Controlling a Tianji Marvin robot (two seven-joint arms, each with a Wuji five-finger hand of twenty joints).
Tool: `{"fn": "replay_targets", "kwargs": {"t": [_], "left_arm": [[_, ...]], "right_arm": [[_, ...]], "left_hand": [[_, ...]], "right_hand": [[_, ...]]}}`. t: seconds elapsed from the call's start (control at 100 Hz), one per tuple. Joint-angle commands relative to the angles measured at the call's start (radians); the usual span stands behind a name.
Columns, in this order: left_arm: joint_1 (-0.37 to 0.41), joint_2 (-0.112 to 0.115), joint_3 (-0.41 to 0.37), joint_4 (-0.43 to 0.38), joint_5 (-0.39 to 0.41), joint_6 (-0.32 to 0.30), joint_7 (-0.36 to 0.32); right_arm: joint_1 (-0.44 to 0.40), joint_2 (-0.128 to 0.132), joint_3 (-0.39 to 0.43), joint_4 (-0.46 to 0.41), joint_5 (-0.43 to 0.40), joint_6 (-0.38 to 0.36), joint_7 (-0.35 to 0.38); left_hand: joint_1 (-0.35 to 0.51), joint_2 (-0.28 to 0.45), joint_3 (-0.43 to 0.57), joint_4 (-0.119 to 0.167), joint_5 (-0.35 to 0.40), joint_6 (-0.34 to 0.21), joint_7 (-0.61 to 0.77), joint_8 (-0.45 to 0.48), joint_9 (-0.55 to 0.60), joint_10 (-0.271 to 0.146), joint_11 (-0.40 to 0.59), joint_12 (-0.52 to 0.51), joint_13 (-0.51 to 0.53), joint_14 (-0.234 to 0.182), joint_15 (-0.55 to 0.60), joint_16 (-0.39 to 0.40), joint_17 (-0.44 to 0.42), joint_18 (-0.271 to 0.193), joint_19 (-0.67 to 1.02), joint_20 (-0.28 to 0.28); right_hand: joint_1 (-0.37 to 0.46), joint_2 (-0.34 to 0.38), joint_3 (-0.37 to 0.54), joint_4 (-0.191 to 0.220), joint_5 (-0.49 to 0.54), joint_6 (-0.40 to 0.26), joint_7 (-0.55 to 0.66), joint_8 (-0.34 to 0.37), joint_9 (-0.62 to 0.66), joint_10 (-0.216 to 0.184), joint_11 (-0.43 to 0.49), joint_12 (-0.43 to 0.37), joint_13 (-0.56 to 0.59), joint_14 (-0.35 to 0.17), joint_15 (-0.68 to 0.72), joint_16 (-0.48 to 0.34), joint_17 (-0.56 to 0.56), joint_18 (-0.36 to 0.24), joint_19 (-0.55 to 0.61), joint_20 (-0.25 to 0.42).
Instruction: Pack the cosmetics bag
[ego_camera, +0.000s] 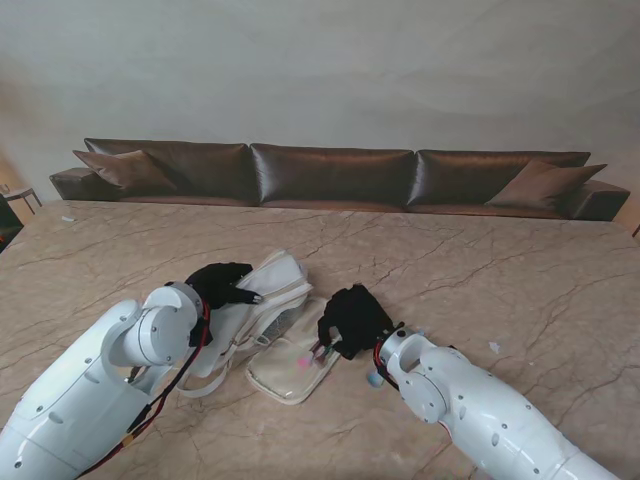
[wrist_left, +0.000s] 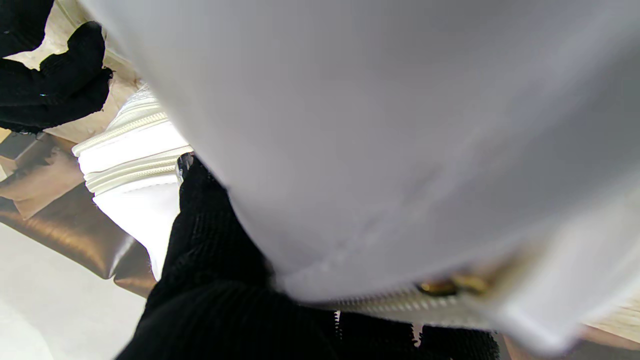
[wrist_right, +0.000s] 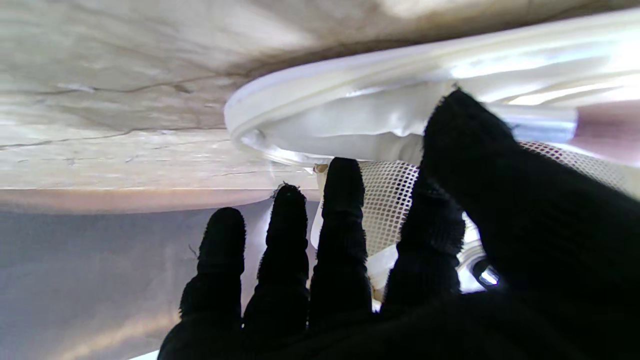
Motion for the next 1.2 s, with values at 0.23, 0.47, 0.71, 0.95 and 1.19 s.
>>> {"fn": "replay_targets", "kwargs": {"t": [0.23, 0.47, 0.71, 0.95, 1.19], "left_arm": [[0.013, 0.0, 0.007, 0.002, -0.005, 0.002, -0.007], [0.009, -0.002, 0.012, 0.004, -0.008, 0.003, -0.002], [0.007, -0.003, 0.015, 0.007, -0.008, 0.004, 0.004], [0.011, -0.005, 0.014, 0.009, -0.013, 0.014, 0.013], [0.009, -0.009, 0.017, 0.011, -0.019, 0.025, 0.028]], "right_arm": [[-0.041, 0.022, 0.057, -0.056, -0.02, 0.013, 0.051], [-0.088, 0.03, 0.127, -0.113, -0.043, 0.03, 0.079], [-0.201, 0.054, 0.284, -0.238, -0.08, -0.009, 0.203], [-0.327, 0.069, 0.436, -0.346, -0.093, -0.048, 0.327], [-0.395, 0.075, 0.512, -0.367, -0.092, -0.059, 0.371]], "left_hand": [[0.121, 0.074, 0.057, 0.039, 0.027, -0.157, 0.096, 0.031, -0.005, -0.042, 0.03, 0.022, -0.013, -0.018, -0.008, 0.011, -0.013, -0.01, 0.002, 0.012], [0.121, 0.074, 0.059, 0.039, 0.026, -0.155, 0.096, 0.03, -0.005, -0.042, 0.03, 0.022, -0.013, -0.017, -0.008, 0.011, -0.014, -0.01, 0.001, 0.012], [0.121, 0.074, 0.056, 0.038, 0.027, -0.157, 0.097, 0.03, -0.004, -0.043, 0.03, 0.021, -0.012, -0.019, -0.008, 0.011, -0.013, -0.01, 0.002, 0.012], [0.121, 0.073, 0.055, 0.038, 0.027, -0.158, 0.096, 0.029, -0.005, -0.043, 0.03, 0.022, -0.013, -0.018, -0.008, 0.01, -0.013, -0.011, 0.001, 0.012], [0.121, 0.072, 0.057, 0.038, 0.029, -0.156, 0.097, 0.029, -0.004, -0.042, 0.031, 0.022, -0.013, -0.017, -0.007, 0.01, -0.012, -0.011, 0.002, 0.01]], "right_hand": [[-0.083, 0.02, -0.008, 0.198, -0.165, 0.221, -0.279, -0.003, -0.101, 0.021, -0.042, -0.034, -0.049, 0.027, -0.025, -0.008, -0.019, 0.003, -0.016, 0.008], [-0.138, -0.011, -0.042, 0.178, -0.218, 0.251, -0.311, -0.014, -0.118, 0.025, -0.052, -0.052, -0.021, 0.032, -0.02, -0.006, -0.005, 0.012, -0.012, 0.01], [-0.134, -0.031, -0.029, 0.17, -0.122, 0.199, -0.261, 0.008, 0.001, -0.01, -0.005, -0.023, 0.066, 0.029, -0.025, -0.001, 0.033, 0.037, -0.023, 0.011], [-0.047, 0.005, 0.033, 0.197, -0.124, 0.18, -0.267, 0.014, 0.003, -0.016, -0.037, -0.014, 0.066, 0.022, -0.047, -0.003, 0.026, 0.039, -0.05, 0.006], [0.004, -0.006, 0.093, 0.214, -0.185, 0.189, -0.298, 0.001, -0.027, -0.014, -0.065, -0.02, 0.041, 0.014, -0.063, -0.003, 0.016, 0.039, -0.077, 0.002]]}}
